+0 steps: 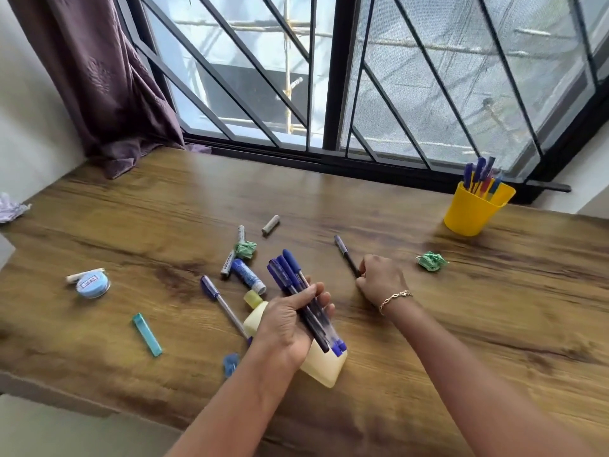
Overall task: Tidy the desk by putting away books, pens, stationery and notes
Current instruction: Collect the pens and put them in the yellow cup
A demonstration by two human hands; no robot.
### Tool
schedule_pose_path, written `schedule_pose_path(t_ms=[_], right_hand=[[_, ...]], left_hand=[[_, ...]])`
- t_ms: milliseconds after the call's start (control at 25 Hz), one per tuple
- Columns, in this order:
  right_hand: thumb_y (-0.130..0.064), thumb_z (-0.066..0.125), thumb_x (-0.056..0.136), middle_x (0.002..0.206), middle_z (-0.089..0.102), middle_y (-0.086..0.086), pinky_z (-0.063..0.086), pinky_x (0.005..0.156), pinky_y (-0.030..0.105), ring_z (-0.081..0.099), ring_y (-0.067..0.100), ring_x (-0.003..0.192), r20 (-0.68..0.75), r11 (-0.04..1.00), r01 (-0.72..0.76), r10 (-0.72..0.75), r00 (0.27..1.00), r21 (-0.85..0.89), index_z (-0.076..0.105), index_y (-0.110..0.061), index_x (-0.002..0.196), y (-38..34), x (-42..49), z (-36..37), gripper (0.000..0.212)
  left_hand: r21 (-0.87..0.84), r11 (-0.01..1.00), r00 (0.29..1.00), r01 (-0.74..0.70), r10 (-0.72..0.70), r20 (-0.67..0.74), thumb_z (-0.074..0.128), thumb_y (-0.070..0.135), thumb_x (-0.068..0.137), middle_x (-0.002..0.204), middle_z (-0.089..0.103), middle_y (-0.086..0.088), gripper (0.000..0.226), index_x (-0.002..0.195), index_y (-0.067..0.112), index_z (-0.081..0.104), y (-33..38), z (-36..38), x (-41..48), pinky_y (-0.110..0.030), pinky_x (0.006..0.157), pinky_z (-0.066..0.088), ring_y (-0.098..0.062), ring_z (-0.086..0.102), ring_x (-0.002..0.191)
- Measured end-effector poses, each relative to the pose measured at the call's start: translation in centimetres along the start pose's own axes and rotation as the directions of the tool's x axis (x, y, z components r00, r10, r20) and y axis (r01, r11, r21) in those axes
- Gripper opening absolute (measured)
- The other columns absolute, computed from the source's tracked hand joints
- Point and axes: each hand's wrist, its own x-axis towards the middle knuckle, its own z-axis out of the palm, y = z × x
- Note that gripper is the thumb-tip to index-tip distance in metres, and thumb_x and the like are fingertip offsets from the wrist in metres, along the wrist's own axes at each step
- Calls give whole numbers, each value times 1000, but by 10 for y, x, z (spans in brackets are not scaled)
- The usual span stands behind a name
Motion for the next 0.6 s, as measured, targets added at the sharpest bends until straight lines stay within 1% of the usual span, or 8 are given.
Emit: schedule_pose_path(t_ms=[120,200,240,320,400,480,520,600], right_hand=[[-12,57,82,109,66,13,42,83,29,57,28,105,-29,992,39,-36,999,123,64,-6,103,-10,-15,-15,23],[-11,61,79,90,67,9,41,75,27,60,23,89,-82,957,111,-92,992,268,66,-7,98,-22,-35,-31,20],[-11,62,78,81,64,5,41,72,26,58,19,80,-99,929,154,-128,987,336,66,-8,95,-28,-46,-39,18],[-12,64,78,77,64,1,44,71,26,56,13,74,-87,899,225,-207,974,376,66,-11,94,-39,-69,-51,16],[-14,62,78,84,69,3,47,75,29,60,15,78,-55,905,270,-268,962,330,66,-14,95,-47,-85,-53,18],[-17,60,79,91,70,3,49,79,31,62,19,85,-30,916,296,-299,954,269,66,-15,95,-48,-93,-51,18],[-19,61,79,91,69,2,49,78,32,62,19,85,-31,914,305,-308,951,267,66,-16,94,-45,-93,-51,15],[-25,66,79,84,66,-2,46,69,26,57,12,74,-75,896,294,-286,955,332,64,-20,86,-36,-89,-53,9]], left_hand=[[-5,1000,1000,-10,10,-2,51,-1,88,60,64,-6,11,84,8,56,1,-1,1,-33,65,49,-16,63,50],[1,1000,1000,-14,14,1,55,5,88,70,63,-8,1,88,6,56,0,1,1,-34,68,49,-19,64,60],[-7,1000,1000,-15,15,8,57,9,87,75,63,-10,5,90,5,56,0,3,1,-35,70,50,-21,63,67],[-36,999,999,-22,24,39,62,18,80,85,63,-13,21,94,2,56,-1,7,0,-40,76,52,-25,64,76],[-65,998,995,-23,29,94,62,21,79,81,68,-16,26,93,-1,58,-1,13,-2,-38,69,59,-26,69,70],[-59,998,994,-20,26,103,56,16,88,65,69,-14,16,85,0,59,-5,19,-2,-32,53,58,-22,69,56],[-40,999,995,-24,28,93,54,11,90,61,68,-13,13,84,0,59,-7,22,-2,-30,51,58,-21,69,54],[2,999,995,-44,44,93,51,3,90,66,69,-15,11,90,-3,60,-11,25,-1,-29,55,58,-21,69,57]])
